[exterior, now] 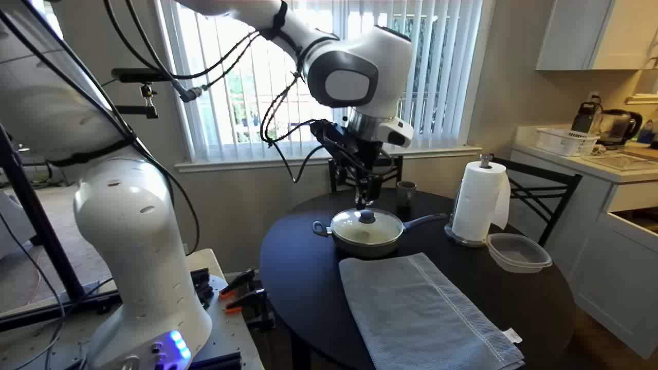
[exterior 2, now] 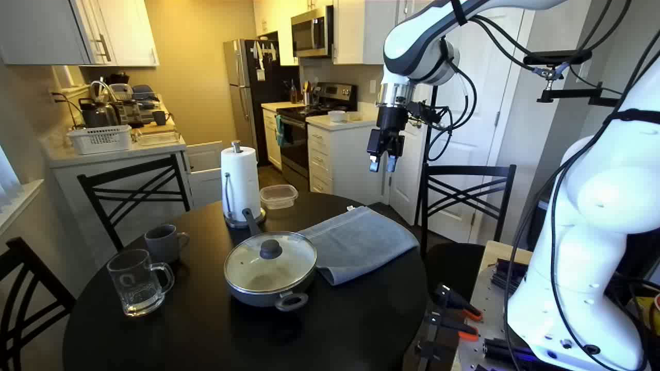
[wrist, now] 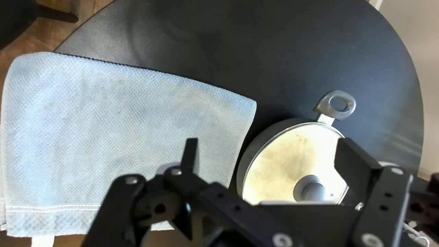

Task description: Put the lid on the towel

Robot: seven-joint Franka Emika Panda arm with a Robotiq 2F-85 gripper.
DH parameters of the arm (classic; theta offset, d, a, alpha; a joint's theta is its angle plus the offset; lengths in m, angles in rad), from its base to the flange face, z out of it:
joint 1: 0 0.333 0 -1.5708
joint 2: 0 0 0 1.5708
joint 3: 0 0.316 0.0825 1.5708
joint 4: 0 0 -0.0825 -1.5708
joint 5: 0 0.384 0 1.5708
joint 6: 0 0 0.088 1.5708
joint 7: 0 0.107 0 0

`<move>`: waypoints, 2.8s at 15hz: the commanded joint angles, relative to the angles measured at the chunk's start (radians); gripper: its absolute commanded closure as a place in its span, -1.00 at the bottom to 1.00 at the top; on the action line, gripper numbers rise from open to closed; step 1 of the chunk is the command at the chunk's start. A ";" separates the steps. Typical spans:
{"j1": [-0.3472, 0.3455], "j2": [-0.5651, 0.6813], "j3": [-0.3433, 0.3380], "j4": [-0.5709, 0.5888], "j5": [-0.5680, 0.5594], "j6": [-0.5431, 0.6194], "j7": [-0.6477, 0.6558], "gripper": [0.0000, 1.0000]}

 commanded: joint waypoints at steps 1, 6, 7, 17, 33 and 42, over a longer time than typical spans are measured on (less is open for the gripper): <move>-0.034 0.003 0.032 0.002 0.011 -0.004 -0.009 -1.00; -0.034 0.003 0.032 0.002 0.011 -0.004 -0.009 -1.00; -0.034 0.003 0.032 0.002 0.011 -0.004 -0.009 -1.00; -0.034 0.003 0.032 0.002 0.011 -0.004 -0.009 -1.00; 0.035 0.167 0.357 0.002 -0.295 0.330 0.305 -1.00; 0.089 0.371 0.408 0.107 -0.605 0.371 0.583 -1.00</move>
